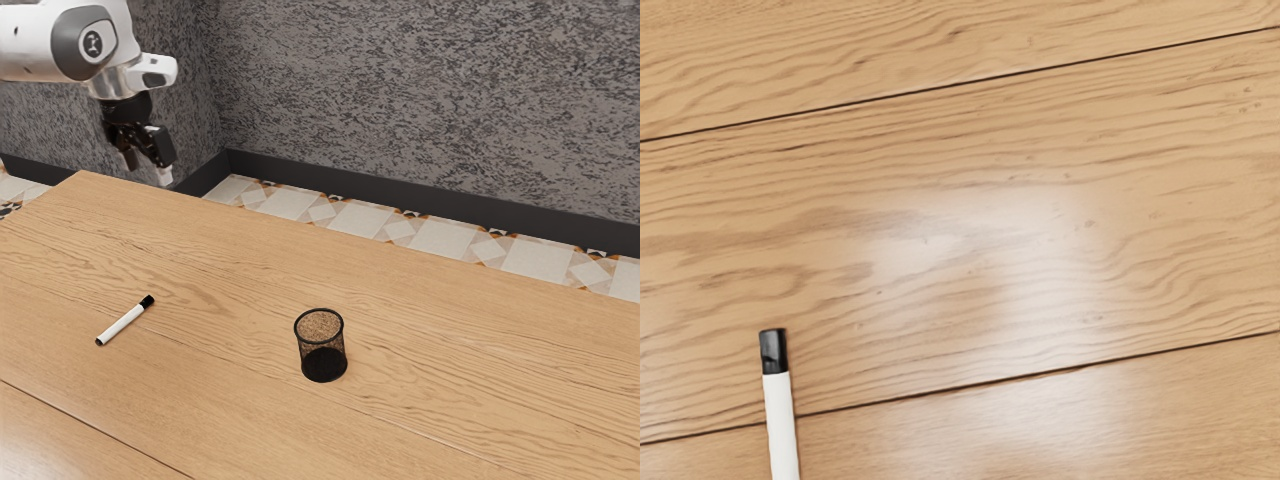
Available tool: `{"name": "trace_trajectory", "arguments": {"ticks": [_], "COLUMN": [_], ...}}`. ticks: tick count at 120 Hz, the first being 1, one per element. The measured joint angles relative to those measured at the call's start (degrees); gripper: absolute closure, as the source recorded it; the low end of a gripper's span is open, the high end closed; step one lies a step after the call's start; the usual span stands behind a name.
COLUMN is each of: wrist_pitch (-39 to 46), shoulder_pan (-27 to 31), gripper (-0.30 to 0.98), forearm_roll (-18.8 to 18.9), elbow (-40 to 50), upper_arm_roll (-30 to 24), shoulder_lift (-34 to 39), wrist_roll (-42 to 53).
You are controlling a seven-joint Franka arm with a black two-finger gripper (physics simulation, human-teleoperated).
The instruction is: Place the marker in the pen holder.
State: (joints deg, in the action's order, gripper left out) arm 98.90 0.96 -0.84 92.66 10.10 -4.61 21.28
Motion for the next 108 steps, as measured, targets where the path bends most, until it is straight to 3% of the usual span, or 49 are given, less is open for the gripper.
{"name": "trace_trajectory", "arguments": {"ticks": [34,47,72,84,99,108], "wrist_pitch": [-0.05,4.56,13.18,18.06,24.55,27.63], "shoulder_pan": [0.36,0.75,2.51,4.53,13.17,14.44], "gripper": [0.00,0.00,0.00,0.00,0.00,0.02], "forearm_roll": [0.42,2.74,4.18,3.09,0.63,0.00], "elbow": [0.73,11.22,22.74,23.27,23.37,23.38], "upper_arm_roll": [0.10,0.09,1.43,2.03,1.95,1.71], "shoulder_lift": [0.07,4.39,5.28,1.59,-3.56,-5.92], "wrist_roll": [-0.53,-0.78,-1.59,-1.21,0.65,1.95]}}
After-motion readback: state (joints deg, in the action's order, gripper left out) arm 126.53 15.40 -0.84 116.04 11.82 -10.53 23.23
